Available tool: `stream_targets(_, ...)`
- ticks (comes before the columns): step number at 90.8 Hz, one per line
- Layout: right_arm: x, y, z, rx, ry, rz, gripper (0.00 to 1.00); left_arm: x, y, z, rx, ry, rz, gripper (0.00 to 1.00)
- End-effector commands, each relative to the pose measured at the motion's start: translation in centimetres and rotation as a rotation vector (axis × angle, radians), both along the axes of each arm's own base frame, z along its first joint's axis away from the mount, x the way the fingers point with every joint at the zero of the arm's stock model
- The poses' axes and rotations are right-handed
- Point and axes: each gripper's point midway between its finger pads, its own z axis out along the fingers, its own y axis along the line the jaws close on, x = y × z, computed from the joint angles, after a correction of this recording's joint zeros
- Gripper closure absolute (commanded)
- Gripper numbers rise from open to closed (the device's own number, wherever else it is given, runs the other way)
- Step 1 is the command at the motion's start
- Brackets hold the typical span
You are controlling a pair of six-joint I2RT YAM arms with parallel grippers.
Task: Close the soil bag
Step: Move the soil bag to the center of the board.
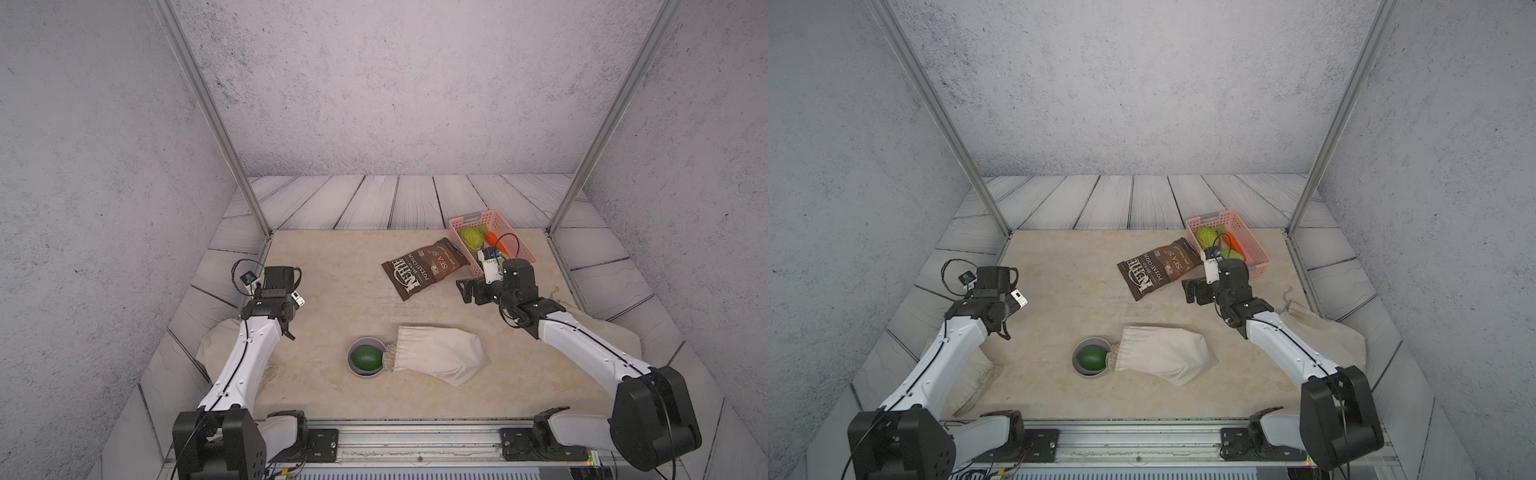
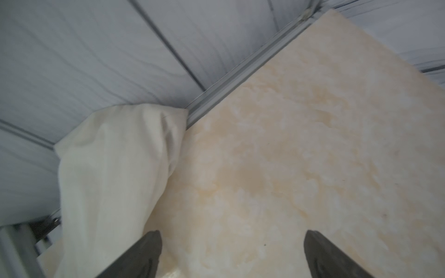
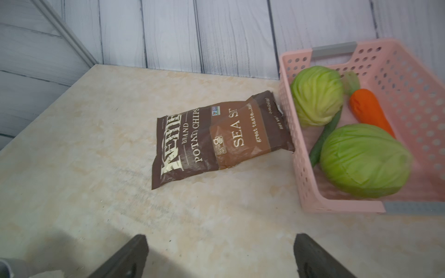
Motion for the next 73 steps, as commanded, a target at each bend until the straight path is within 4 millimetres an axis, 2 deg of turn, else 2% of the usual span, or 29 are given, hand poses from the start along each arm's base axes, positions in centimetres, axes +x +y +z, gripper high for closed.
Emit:
stream_targets(1, -0.7, 0.7, -0.6, 0.015, 0.048, 0.033, 0.01, -5.5, 3.0, -3.3, -0.064, 0.140, 0.213, 0.02)
stream_targets(9, -0.7, 0.9, -0.8, 0.014, 0.054, 0.039, 0.01, -6.7, 4.6, -5.1, -0.165, 0.118, 0.329, 0.02)
stream_targets(14, -0.8, 1.2, -0.8, 0.016, 0.061, 0.053, 0.01, -6.7, 5.6, -5.8, -0.188, 0.114, 0.369, 0.01)
stream_targets(24, -1.1, 1.7, -0.7, 0.026, 0.066, 0.083, 0.01, -5.2, 6.2, -7.7, -0.258, 0.114, 0.381, 0.01)
stream_targets(32, -1.0, 1.7, -0.9, 0.020, 0.068, 0.083, 0.01, -3.9, 5.9, -9.9, -0.339, 0.165, 0.366, 0.08)
stream_targets(37, -1.1, 1.7, -1.0, 0.017, 0.070, 0.086, 0.01, -3.0, 5.4, -11.3, -0.391, 0.188, 0.343, 0.18)
stream_targets(42, -1.0, 1.7, -1.1, 0.018, 0.073, 0.086, 0.01, -2.3, 4.9, -12.3, -0.428, 0.188, 0.324, 0.33)
stream_targets(46, -1.0, 1.7, -1.1, 0.015, 0.074, 0.088, 0.01, -1.7, 4.8, -12.6, -0.445, 0.170, 0.304, 0.55)
stream_targets(50, -1.0, 1.7, -1.2, 0.010, 0.075, 0.087, 0.01, -1.2, 4.6, -12.6, -0.454, 0.158, 0.281, 0.91)
stream_targets(52, -1.0, 1.7, -1.2, 0.009, 0.075, 0.086, 0.01, -0.9, 4.6, -12.4, -0.456, 0.148, 0.270, 1.00)
stream_targets(63, -0.9, 1.8, -1.5, 0.006, 0.088, 0.092, 0.01, 1.9, 3.3, -10.0, -0.453, 0.075, 0.134, 1.00)
stream_targets(73, -0.9, 2.0, -1.8, 0.001, 0.104, 0.098, 0.01, 5.7, -0.2, -7.0, -0.414, 0.037, -0.065, 1.00)
